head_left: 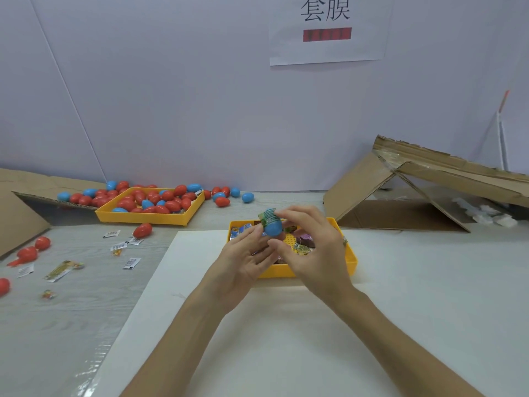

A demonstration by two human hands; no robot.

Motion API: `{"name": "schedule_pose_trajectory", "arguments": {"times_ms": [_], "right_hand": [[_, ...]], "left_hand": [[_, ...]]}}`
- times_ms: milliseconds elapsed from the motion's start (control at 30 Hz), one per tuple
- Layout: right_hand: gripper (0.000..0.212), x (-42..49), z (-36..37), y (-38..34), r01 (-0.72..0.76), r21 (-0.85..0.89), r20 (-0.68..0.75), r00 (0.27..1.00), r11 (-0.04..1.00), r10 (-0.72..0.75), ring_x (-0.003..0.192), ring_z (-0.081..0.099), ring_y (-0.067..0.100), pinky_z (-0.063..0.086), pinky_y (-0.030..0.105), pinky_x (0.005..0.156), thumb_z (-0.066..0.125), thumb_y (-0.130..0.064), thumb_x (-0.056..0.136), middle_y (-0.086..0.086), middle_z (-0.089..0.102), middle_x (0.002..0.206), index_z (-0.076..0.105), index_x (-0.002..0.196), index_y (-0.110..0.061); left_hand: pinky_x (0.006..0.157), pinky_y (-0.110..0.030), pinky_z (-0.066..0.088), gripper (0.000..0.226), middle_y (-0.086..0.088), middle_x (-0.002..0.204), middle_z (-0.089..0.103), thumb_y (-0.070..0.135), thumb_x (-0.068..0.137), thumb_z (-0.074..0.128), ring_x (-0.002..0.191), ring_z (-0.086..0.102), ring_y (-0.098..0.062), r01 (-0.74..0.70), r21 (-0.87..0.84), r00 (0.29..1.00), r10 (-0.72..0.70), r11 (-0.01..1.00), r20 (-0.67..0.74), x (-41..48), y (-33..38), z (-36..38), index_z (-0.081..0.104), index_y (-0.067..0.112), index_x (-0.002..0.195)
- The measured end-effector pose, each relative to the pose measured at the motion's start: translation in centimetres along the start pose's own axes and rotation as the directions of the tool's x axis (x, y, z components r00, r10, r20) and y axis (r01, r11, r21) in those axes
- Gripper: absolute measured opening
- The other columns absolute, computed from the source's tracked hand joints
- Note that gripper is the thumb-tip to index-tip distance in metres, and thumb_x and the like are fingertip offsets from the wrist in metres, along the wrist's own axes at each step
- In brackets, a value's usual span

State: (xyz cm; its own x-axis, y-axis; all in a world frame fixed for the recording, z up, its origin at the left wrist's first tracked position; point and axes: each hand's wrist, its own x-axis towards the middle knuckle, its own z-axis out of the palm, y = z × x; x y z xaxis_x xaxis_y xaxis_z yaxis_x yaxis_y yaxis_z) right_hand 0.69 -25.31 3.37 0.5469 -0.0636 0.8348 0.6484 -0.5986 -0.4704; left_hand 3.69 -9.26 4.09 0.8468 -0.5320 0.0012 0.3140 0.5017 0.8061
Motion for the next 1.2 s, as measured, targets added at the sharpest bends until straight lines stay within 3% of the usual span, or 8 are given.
{"name": "schedule_pose_trajectory", "arguments": {"times_ms": [200, 300, 467, 633, 800, 967, 1100, 1200], "right_hand": [[0.04, -0.32, 0.04, 0.2, 0.073, -0.043, -0.026, 0.997, 0.996, -0.074, 0.109, 0.063, 0.01, 0.057, 0.026, 0.086, 0.081, -0.002, 0.081, 0.001, 0.067, 0.115, 0.072, 0.12, -0.008], [0.038, -0.43, 0.16, 0.22, 0.081, -0.044, -0.043, 0.996, 0.996, -0.083, 0.109, 0.064, 0.012, 0.057, 0.028, 0.088, 0.08, 0.002, 0.081, 0.004, 0.069, 0.115, 0.073, 0.117, -0.006], [0.033, -0.61, 0.29, 0.17, 0.091, -0.066, -0.081, 0.992, 0.994, -0.096, 0.105, 0.064, 0.009, 0.054, 0.022, 0.087, 0.08, 0.0, 0.081, 0.004, 0.07, 0.109, 0.074, 0.113, -0.005], [0.032, -0.72, 0.38, 0.23, 0.104, -0.086, -0.107, 0.988, 0.991, -0.113, 0.103, 0.064, 0.007, 0.051, 0.016, 0.088, 0.081, 0.001, 0.08, 0.004, 0.071, 0.107, 0.075, 0.11, -0.005], [0.035, -0.75, 0.43, 0.14, 0.078, -0.041, -0.107, 0.991, 0.996, -0.082, 0.103, 0.065, 0.01, 0.058, 0.029, 0.084, 0.08, -0.002, 0.082, 0.002, 0.069, 0.109, 0.072, 0.116, -0.008], [0.043, -0.72, 0.48, 0.14, 0.095, -0.089, -0.093, 0.99, 0.992, -0.103, 0.11, 0.059, 0.005, 0.05, 0.016, 0.09, 0.08, -0.001, 0.083, 0.003, 0.063, 0.117, 0.069, 0.123, -0.012], [0.038, -0.8, 0.58, 0.23, 0.126, -0.105, -0.102, 0.985, 0.986, -0.137, 0.106, 0.061, 0.01, 0.048, 0.014, 0.09, 0.079, 0.001, 0.083, 0.005, 0.066, 0.111, 0.072, 0.12, -0.007], [0.038, -0.97, 0.68, 0.22, 0.127, -0.108, -0.126, 0.982, 0.986, -0.14, 0.104, 0.062, 0.008, 0.047, 0.013, 0.09, 0.08, 0.003, 0.082, 0.004, 0.067, 0.108, 0.072, 0.118, -0.005]], "left_hand": [[0.085, -0.027, 0.058, 0.029, -0.013, 0.112, 0.073, 0.027, 0.086, 0.072, 0.106, 0.072, -0.021, 0.022, -0.027, 1.0, -0.022, 0.999, 0.016, 0.02, -0.18, -0.12, 0.079, 0.01, 0.109], [0.084, -0.027, 0.058, 0.033, -0.011, 0.113, 0.073, 0.032, 0.083, 0.076, 0.107, 0.071, -0.02, 0.031, 0.001, 0.999, -0.031, 1.0, 0.032, 0.0, -0.15, -0.1, 0.079, 0.013, 0.11], [0.093, -0.033, 0.057, 0.028, -0.004, 0.115, 0.073, 0.037, 0.093, 0.066, 0.11, 0.069, -0.02, 0.067, 0.062, 0.997, -0.069, 0.996, 0.027, 0.1, -0.36, -0.37, 0.077, 0.022, 0.114], [0.088, -0.031, 0.058, 0.031, -0.003, 0.114, 0.073, 0.039, 0.086, 0.074, 0.11, 0.07, -0.019, 0.077, 0.054, 0.996, -0.079, 0.996, 0.035, 0.28, -0.43, -0.57, 0.078, 0.022, 0.111], [0.083, -0.027, 0.058, 0.026, -0.004, 0.109, 0.075, 0.038, 0.088, 0.072, 0.104, 0.071, -0.015, 0.062, 0.063, 0.998, -0.063, 0.996, 0.028, 0.37, -0.55, -0.55, 0.08, 0.02, 0.105], [0.084, -0.025, 0.058, 0.03, -0.008, 0.11, 0.073, 0.035, 0.085, 0.071, 0.101, 0.071, -0.014, 0.033, 0.055, 0.999, -0.033, 0.998, 0.016, 0.47, -0.57, -0.33, 0.079, 0.016, 0.106], [0.088, -0.025, 0.057, 0.027, -0.006, 0.106, 0.074, 0.033, 0.089, 0.068, 0.102, 0.07, -0.014, 0.024, 0.031, 0.999, -0.025, 0.999, 0.029, 0.41, -0.62, -0.33, 0.078, 0.016, 0.107], [0.082, -0.023, 0.058, 0.026, -0.004, 0.098, 0.076, 0.034, 0.082, 0.073, 0.096, 0.071, -0.013, 0.029, 0.015, 0.999, -0.03, 0.999, 0.013, 0.44, -0.76, -0.12, 0.081, 0.017, 0.1]]}}
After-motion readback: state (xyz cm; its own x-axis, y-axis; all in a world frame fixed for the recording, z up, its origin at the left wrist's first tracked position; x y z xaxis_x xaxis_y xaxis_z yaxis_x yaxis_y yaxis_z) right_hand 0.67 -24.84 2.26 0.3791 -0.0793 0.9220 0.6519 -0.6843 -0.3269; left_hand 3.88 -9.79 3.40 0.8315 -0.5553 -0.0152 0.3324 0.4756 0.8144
